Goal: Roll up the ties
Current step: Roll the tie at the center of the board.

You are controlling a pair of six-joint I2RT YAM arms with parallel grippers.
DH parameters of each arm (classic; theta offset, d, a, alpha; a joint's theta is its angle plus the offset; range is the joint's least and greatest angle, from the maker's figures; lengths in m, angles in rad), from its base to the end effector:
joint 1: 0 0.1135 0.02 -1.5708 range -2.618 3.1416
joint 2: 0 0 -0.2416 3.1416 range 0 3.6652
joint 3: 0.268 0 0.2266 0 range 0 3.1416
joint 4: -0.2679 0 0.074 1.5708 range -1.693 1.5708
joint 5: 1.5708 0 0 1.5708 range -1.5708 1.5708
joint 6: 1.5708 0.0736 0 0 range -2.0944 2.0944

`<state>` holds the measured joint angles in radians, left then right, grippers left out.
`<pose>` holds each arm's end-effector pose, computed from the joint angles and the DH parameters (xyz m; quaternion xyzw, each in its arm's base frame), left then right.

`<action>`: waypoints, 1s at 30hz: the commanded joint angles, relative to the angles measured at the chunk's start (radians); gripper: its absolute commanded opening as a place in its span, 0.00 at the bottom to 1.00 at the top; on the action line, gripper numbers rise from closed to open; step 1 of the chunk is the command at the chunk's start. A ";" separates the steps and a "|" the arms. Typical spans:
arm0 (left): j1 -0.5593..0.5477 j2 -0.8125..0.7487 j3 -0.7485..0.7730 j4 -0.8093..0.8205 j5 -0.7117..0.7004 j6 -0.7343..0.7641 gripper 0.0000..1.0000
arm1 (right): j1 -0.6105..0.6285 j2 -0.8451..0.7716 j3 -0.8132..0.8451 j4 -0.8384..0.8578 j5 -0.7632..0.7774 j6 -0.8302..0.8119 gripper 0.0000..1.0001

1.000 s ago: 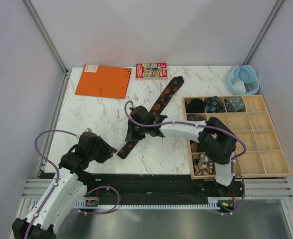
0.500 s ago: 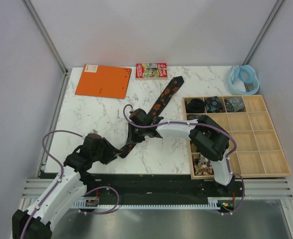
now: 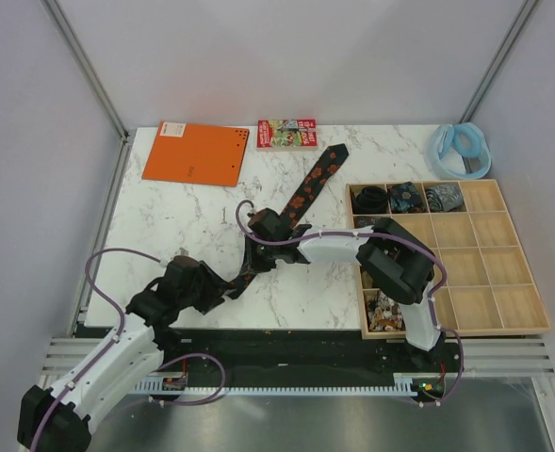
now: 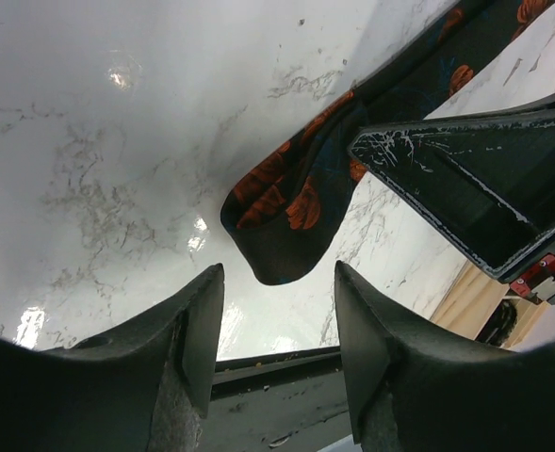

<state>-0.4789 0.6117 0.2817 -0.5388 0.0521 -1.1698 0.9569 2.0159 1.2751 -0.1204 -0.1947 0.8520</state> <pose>0.1257 -0.0696 0.1256 -0.3094 0.8863 -0.2690 0.2155 0.2309 0.3524 0.1175 -0.0826 0.9302 0.3282 0.1421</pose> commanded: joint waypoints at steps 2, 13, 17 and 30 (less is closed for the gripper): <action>-0.015 -0.009 -0.042 0.080 -0.049 -0.111 0.57 | -0.003 0.007 -0.034 0.028 -0.012 0.009 0.22; -0.029 0.026 -0.098 0.171 -0.138 -0.209 0.55 | -0.003 0.009 -0.059 0.041 -0.015 0.010 0.23; -0.033 0.062 -0.104 0.194 -0.146 -0.220 0.54 | -0.003 0.007 -0.079 0.062 -0.022 0.022 0.22; -0.101 0.140 -0.056 0.195 -0.153 -0.197 0.38 | -0.001 -0.009 -0.115 0.073 -0.012 0.036 0.22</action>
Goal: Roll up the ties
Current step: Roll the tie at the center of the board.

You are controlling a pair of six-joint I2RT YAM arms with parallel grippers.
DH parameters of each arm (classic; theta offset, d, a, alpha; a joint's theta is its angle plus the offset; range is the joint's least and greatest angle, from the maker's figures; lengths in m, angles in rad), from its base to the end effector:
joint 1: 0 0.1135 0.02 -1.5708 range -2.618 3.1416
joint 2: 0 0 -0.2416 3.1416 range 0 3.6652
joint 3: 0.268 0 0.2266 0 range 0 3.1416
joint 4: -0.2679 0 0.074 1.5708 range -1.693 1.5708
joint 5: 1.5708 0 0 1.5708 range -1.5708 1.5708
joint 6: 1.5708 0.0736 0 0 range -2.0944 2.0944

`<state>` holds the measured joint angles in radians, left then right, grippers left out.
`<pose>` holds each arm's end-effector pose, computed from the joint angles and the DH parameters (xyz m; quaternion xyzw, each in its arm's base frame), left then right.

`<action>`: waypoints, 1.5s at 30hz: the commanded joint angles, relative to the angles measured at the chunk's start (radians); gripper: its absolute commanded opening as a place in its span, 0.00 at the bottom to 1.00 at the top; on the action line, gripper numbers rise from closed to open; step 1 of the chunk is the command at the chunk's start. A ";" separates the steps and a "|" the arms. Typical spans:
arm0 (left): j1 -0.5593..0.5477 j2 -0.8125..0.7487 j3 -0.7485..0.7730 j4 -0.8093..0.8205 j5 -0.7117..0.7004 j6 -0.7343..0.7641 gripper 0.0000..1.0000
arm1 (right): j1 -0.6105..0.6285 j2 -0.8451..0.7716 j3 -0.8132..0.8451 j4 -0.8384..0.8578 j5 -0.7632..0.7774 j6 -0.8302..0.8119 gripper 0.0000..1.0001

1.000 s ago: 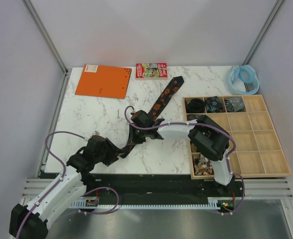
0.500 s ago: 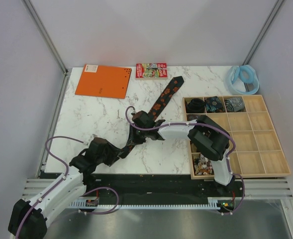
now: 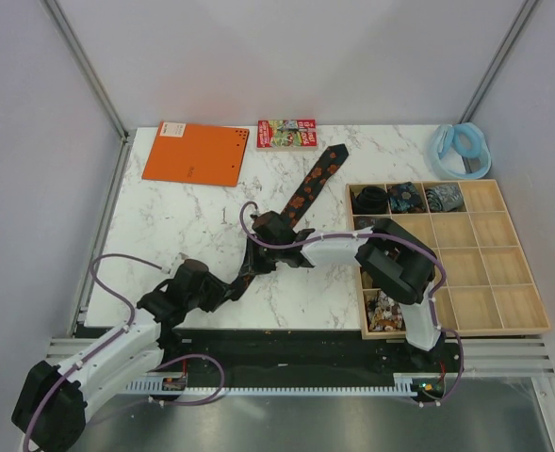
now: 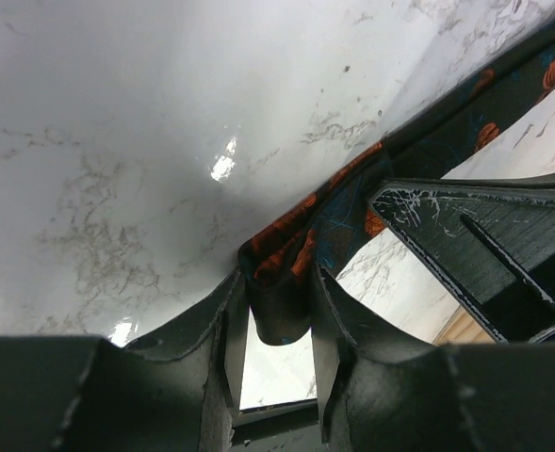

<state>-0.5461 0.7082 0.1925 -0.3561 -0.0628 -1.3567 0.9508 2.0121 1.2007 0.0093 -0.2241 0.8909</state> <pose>0.1315 -0.0745 0.1022 -0.3801 0.8587 -0.2616 0.2227 0.2298 0.3501 0.1100 -0.0695 0.9195 0.3594 0.1430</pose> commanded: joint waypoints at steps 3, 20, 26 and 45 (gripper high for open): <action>-0.058 0.069 0.053 0.012 -0.057 -0.010 0.34 | 0.003 -0.013 -0.055 -0.054 0.020 0.003 0.22; -0.066 -0.047 0.262 -0.289 -0.016 0.180 0.02 | 0.063 -0.104 -0.066 -0.069 0.040 0.057 0.22; -0.064 -0.035 0.350 -0.386 0.029 0.241 0.02 | 0.115 -0.125 -0.040 -0.080 0.060 0.097 0.22; -0.035 0.295 0.502 -0.376 0.098 0.418 0.02 | 0.140 -0.082 -0.010 -0.065 0.063 0.099 0.23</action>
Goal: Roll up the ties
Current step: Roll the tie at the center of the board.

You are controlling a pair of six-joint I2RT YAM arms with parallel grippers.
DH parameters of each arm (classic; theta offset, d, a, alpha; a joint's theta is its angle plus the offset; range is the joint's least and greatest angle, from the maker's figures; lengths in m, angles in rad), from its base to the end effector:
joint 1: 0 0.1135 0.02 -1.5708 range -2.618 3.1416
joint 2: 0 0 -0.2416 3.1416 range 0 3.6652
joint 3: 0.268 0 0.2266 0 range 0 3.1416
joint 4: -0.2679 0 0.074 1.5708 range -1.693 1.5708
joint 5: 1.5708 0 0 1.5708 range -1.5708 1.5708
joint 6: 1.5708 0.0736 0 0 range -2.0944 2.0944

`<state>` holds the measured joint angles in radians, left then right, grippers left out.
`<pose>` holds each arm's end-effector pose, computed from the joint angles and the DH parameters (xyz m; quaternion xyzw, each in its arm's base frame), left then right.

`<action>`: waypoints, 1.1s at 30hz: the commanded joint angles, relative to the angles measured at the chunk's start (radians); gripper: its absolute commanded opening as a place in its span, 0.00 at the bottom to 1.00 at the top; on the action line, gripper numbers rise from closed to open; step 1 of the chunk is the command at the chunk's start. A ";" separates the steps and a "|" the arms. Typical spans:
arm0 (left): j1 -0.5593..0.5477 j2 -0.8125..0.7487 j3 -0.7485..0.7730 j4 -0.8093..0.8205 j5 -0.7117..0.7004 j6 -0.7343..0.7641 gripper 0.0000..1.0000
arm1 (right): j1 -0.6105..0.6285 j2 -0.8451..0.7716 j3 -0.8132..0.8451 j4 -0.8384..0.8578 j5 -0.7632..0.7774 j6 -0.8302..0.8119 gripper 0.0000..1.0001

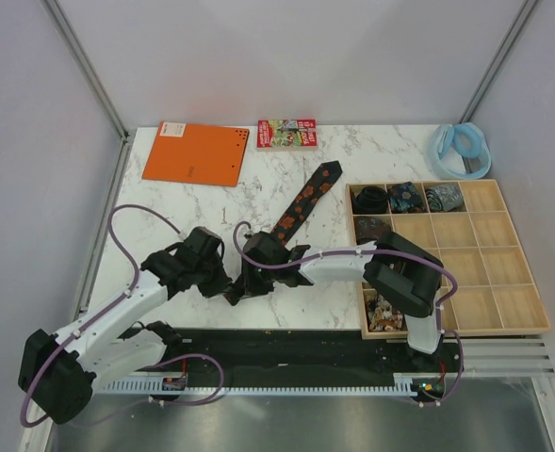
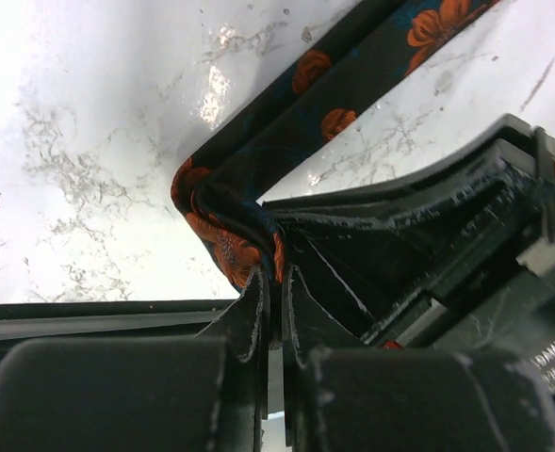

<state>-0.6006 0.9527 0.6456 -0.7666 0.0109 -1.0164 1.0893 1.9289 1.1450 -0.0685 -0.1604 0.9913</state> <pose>0.1454 -0.1006 0.1718 -0.1987 0.9487 -0.1816 0.1661 0.1741 0.3585 0.1176 -0.0738 0.9307 0.3402 0.1126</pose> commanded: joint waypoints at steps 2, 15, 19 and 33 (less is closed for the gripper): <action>0.033 0.073 0.055 0.049 0.032 0.090 0.02 | -0.003 0.005 0.047 0.012 -0.002 -0.008 0.23; 0.099 0.296 0.143 0.090 0.084 0.200 0.02 | -0.069 -0.022 0.021 -0.033 -0.034 -0.052 0.25; 0.120 0.346 0.169 0.098 0.086 0.220 0.02 | -0.095 -0.065 -0.011 -0.054 -0.037 -0.078 0.27; 0.162 0.501 0.250 0.110 0.127 0.271 0.32 | -0.118 -0.206 -0.146 -0.082 -0.014 -0.132 0.27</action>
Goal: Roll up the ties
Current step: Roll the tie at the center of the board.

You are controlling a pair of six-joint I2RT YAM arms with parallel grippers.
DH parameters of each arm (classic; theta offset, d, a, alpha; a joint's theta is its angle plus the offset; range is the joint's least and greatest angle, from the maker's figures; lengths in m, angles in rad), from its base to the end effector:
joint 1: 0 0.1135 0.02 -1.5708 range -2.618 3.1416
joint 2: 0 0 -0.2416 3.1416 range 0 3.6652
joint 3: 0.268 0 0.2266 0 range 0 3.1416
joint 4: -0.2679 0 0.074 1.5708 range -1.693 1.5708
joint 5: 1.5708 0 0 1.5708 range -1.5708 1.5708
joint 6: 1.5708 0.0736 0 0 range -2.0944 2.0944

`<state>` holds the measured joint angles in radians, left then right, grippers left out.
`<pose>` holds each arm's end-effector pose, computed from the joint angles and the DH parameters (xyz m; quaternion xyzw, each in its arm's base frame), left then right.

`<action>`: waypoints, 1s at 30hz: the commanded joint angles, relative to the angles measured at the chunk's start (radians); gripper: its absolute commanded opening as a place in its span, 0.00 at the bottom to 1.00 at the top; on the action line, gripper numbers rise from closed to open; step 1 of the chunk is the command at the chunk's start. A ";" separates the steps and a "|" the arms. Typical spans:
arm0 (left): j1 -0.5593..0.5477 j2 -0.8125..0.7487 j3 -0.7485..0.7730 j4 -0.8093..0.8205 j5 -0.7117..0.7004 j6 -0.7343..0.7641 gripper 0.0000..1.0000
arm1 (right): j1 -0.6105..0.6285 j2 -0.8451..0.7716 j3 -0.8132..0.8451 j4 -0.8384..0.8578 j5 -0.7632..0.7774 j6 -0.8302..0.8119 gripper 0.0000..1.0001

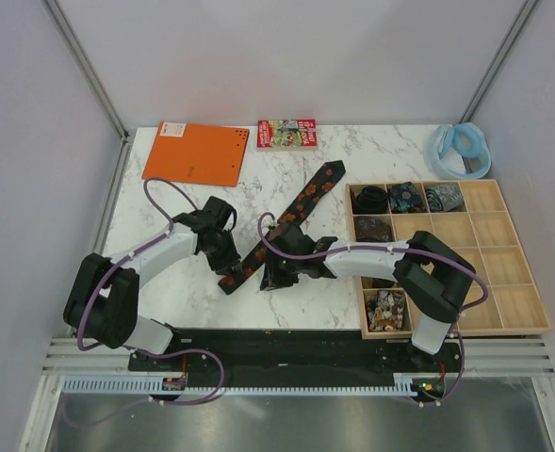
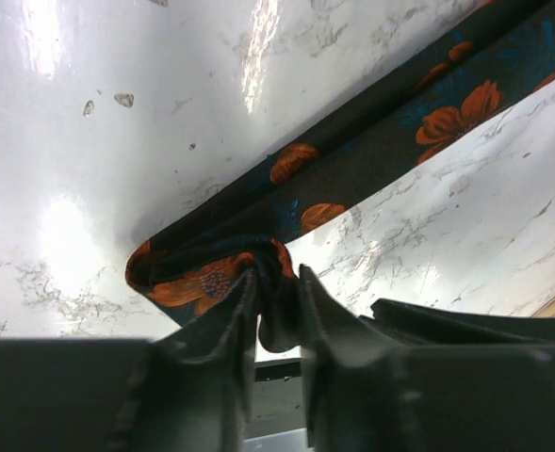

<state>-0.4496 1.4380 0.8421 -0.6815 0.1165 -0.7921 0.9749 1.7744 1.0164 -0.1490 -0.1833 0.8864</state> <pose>0.2170 -0.1142 0.1392 -0.1599 0.9746 -0.1318 0.0852 0.1904 0.3046 0.1282 -0.0714 0.9392 0.3119 0.1244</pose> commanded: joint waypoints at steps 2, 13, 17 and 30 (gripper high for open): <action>0.020 0.018 0.072 0.023 0.029 0.051 0.45 | -0.004 -0.059 -0.022 -0.003 0.010 -0.040 0.27; 0.101 -0.042 0.135 -0.039 0.040 0.109 0.64 | 0.048 -0.041 0.001 0.071 -0.054 -0.130 0.32; 0.153 -0.071 0.094 -0.044 0.032 0.129 0.61 | 0.061 0.008 0.045 0.095 -0.074 -0.130 0.32; 0.207 -0.076 -0.044 0.056 0.087 0.143 0.52 | 0.064 0.197 0.203 0.140 -0.136 -0.142 0.31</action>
<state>-0.2501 1.3792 0.8181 -0.6800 0.1692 -0.6888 1.0405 1.9282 1.1522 -0.0483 -0.2909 0.7700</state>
